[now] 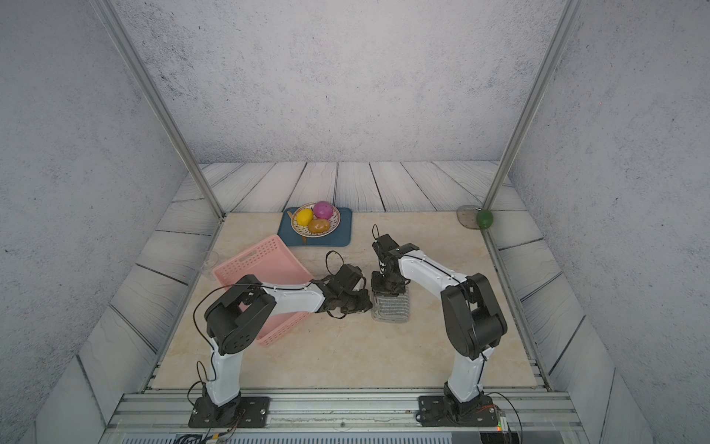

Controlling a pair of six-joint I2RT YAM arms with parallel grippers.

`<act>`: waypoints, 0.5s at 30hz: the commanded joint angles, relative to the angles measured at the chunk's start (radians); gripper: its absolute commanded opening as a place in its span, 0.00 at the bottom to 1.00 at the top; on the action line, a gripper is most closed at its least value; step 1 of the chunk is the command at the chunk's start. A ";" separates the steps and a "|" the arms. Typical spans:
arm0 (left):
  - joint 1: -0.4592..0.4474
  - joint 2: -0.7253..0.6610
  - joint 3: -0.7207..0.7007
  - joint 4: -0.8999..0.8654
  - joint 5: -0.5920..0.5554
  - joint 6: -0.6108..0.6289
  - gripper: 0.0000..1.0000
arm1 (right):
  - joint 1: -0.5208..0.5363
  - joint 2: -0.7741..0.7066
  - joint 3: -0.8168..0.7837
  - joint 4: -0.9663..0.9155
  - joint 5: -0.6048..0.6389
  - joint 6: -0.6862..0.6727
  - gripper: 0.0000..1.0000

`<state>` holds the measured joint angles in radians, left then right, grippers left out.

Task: Fold the square dishcloth
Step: Fold the cleaning item at the center of the board.

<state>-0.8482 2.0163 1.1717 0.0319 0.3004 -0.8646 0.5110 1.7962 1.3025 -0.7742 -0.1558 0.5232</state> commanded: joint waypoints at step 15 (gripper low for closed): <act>0.006 0.006 -0.029 -0.021 -0.001 -0.009 0.00 | 0.041 0.032 -0.066 0.006 -0.010 0.003 0.14</act>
<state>-0.8463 2.0163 1.1667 0.0425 0.3042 -0.8688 0.5453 1.8252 1.2503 -0.7544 -0.1650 0.5220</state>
